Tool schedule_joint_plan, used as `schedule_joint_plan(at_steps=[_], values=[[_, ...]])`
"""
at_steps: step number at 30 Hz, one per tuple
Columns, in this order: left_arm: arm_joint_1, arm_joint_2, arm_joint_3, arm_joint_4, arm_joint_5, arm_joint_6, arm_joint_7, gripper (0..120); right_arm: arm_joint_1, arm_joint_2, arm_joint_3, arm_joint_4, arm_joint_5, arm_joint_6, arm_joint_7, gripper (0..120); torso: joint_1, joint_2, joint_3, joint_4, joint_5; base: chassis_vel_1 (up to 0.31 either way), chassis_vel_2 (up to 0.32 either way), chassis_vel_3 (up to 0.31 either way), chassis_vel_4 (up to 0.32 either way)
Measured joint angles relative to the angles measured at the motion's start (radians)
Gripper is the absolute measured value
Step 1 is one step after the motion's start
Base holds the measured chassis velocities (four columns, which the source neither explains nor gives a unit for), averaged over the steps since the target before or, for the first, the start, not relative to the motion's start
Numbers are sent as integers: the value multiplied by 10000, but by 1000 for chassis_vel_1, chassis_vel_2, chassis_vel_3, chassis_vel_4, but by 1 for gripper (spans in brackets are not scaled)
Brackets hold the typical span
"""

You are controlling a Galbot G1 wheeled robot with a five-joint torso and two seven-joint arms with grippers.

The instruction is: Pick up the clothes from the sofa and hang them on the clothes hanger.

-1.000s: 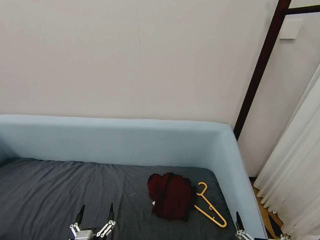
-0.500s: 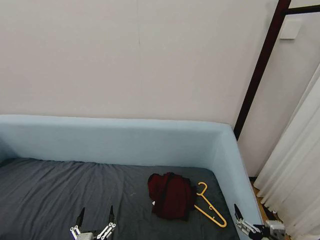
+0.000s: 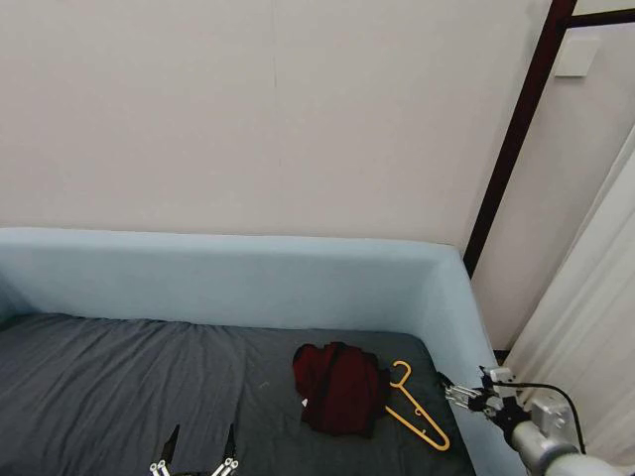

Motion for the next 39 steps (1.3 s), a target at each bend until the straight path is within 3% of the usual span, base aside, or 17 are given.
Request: schedule_joint_plan(at_steps=[2, 3, 6, 12, 16, 28, 39], values=[[95, -182, -109, -8, 93, -37, -13, 100, 1224, 92, -1166, -720, 188, -146, -14, 100, 0, 1, -1, 3, -5, 0, 0, 0, 0], [95, -182, -109, -8, 93, -37, -13, 100, 1224, 92, -1166, -720, 188, -146, -14, 100, 0, 1, -1, 3, -5, 0, 0, 0, 0], [105, -760, -175, 49, 339, -85, -80, 100, 2828, 680, -3016, -1882, -350, -150, -6, 100, 0, 0, 0, 1, 0, 0, 0, 0, 0], [204, -1443, -76, 86, 673, -267, -88, 100, 4270, 1299, -4759, -2814, -1132, -91, -128, 100, 0, 1, -1, 1, -4, 0, 0, 0, 0], [391, -1728, -259, 197, 832, -501, -113, 100, 5531, 2558, -5879, -4491, -1174, -84, -282, 100, 1, 1, -1, 3, -5, 0, 0, 0, 0], [524, -2135, -562, 292, 809, -623, -150, 100, 6028, 4365, -5873, -7823, -2127, 654, -839, 99, 0, 2, -2, -1, -3, 0, 0, 0, 0], [337, -2181, -655, 252, 570, -639, -148, 100, 5933, 4812, -5513, -8475, -2565, 839, -1020, 59, 0, 3, -3, 1, -3, 0, 0, 0, 0]])
